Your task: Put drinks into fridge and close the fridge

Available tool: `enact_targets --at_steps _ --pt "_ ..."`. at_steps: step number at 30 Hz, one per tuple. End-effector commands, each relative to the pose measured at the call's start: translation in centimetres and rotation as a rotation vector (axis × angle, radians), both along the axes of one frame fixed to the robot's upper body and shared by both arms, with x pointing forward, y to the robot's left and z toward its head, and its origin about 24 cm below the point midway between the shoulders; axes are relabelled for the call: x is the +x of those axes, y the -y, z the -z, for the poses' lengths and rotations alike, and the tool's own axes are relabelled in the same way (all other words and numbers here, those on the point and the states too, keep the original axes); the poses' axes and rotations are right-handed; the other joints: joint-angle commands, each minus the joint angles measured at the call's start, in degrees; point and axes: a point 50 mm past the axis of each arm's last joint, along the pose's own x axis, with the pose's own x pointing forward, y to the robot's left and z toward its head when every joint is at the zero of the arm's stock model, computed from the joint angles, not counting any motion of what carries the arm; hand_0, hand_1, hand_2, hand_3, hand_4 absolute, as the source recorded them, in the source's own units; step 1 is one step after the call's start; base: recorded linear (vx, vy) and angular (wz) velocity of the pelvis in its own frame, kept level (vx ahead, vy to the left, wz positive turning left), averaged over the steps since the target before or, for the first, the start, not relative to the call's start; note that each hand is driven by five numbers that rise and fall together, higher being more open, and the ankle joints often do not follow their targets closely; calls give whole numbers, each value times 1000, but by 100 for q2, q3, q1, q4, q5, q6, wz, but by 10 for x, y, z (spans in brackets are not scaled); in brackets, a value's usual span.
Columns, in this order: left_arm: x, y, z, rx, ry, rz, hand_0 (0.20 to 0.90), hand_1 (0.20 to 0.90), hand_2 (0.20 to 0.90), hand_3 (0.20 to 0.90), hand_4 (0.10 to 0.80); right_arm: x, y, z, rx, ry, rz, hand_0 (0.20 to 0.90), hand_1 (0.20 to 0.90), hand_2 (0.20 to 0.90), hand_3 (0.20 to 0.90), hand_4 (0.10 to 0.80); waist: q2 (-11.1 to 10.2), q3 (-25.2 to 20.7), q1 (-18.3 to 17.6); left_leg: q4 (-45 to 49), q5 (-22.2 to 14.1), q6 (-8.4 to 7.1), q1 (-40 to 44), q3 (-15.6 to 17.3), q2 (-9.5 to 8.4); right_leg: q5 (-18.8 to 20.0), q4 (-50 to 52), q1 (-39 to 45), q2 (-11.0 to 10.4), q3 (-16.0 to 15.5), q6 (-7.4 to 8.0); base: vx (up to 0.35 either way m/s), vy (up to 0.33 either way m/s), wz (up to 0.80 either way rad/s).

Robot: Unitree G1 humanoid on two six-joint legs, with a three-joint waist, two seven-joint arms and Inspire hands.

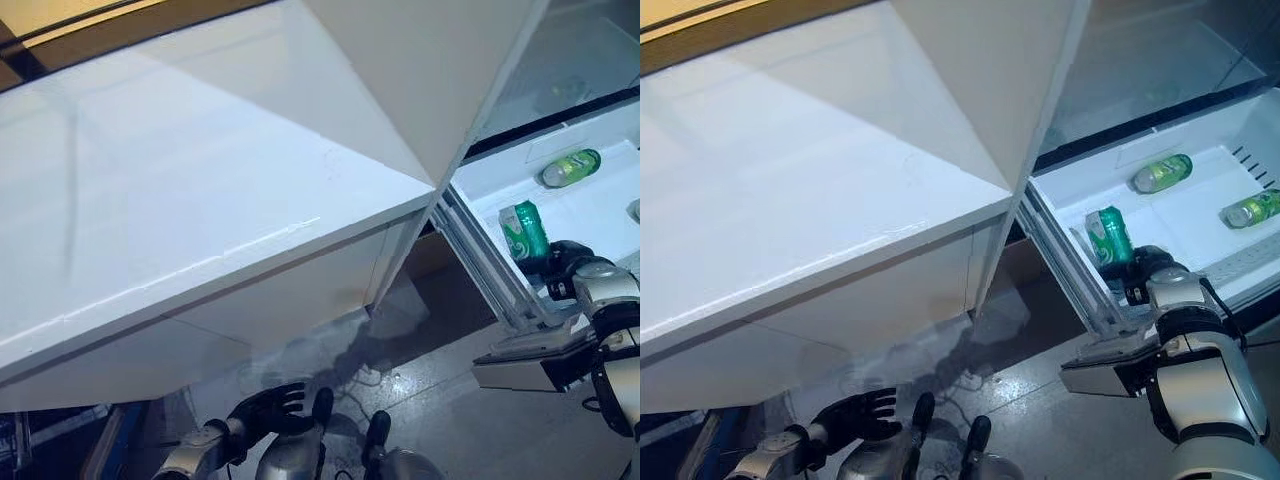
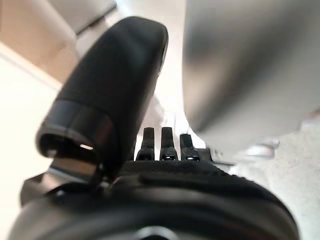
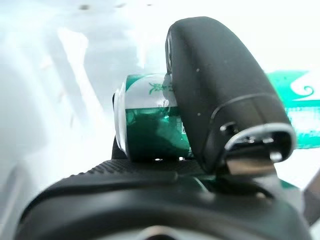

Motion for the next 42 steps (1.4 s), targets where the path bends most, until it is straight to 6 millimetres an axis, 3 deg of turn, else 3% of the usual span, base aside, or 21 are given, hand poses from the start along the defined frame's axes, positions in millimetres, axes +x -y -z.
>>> enact_targets --at_steps 1,5,9,10,11,18,21,24,27,33,37,42 --pt "-6 1 3 40 -1 3 900 900 900 900 800 7 17 -67 -162 154 -6 300 300 300 200 100 -123 -385 196 753 -597 -70 -306 238 -23 -445 1165 -687 -7 331 30 -42 -27 5" --pt "-6 -5 4 106 -17 32 900 900 900 900 800 6 19 -68 -222 89 -20 300 300 300 200 100 -93 -274 232 820 -597 -62 -416 221 -35 -444 1240 -801 -28 317 31 -39 0 2" --pt "-7 -15 6 167 -31 -32 900 900 900 900 800 5 24 -78 -461 -56 -78 300 300 300 200 100 -79 -252 239 821 -596 -57 -430 230 -37 -448 1254 -826 -40 316 40 -11 10 2" --pt "-6 -20 5 198 -39 -56 900 900 900 900 800 5 25 -81 -519 -115 -88 627 627 627 582 482 -89 -250 247 844 -592 -54 -449 226 -47 -450 1268 -840 -46 318 42 -20 15 5" --pt "-6 -21 5 204 -41 -60 900 900 900 900 800 5 24 -81 -520 -119 -86 900 900 900 900 800 -91 -249 248 851 -593 -55 -455 227 -47 -451 1273 -844 -49 318 43 -22 12 3" --pt "-6 -26 5 209 -68 -85 900 900 900 900 800 9 18 -81 -338 -47 -80 900 900 900 900 800 -121 -301 254 867 -620 -72 -375 251 -34 -470 1282 -760 -67 291 39 0 0 0" --pt "-8 -28 5 215 -77 -83 900 900 900 900 800 13 12 -92 -234 99 -108 900 900 900 900 800 -165 -366 204 818 -628 -89 -288 300 -10 -460 1254 -698 -64 293 58 0 0 0" --pt "-13 -31 5 218 -63 -80 900 900 900 900 800 15 4 -112 -159 269 -153 900 900 900 900 800 -232 -451 126 758 -650 -100 -173 347 14 -468 1228 -626 -50 312 73 23 1 -2" --pt "-22 -36 6 235 -65 -94 900 900 900 900 800 9 -4 -150 -126 566 -172 900 900 900 900 800 -332 -581 1 669 -679 -107 -60 430 44 -471 1191 -577 -24 365 104 10 -1 -1" --pt "-47 -41 18 240 -122 -169 900 900 900 900 800 -25 -15 -196 -124 1091 -124 900 900 900 900 800 -383 -876 -350 510 -750 -97 136 621 66 -469 1095 -525 35 547 174 -15 16 -16" --pt "-59 -34 26 233 -172 -200 900 900 900 900 800 -49 -16 -179 -24 1338 -14 900 900 900 900 800 -350 -1155 -578 394 -804 -104 264 775 82 -451 963 -482 54 711 231 -8 30 -24" --pt "-66 -22 34 213 -211 -222 900 900 900 900 800 -65 -5 -119 87 1379 217 900 900 900 900 800 -265 -1384 -798 325 -908 -112 445 982 104 -451 832 -387 42 879 296 -10 3 -33"
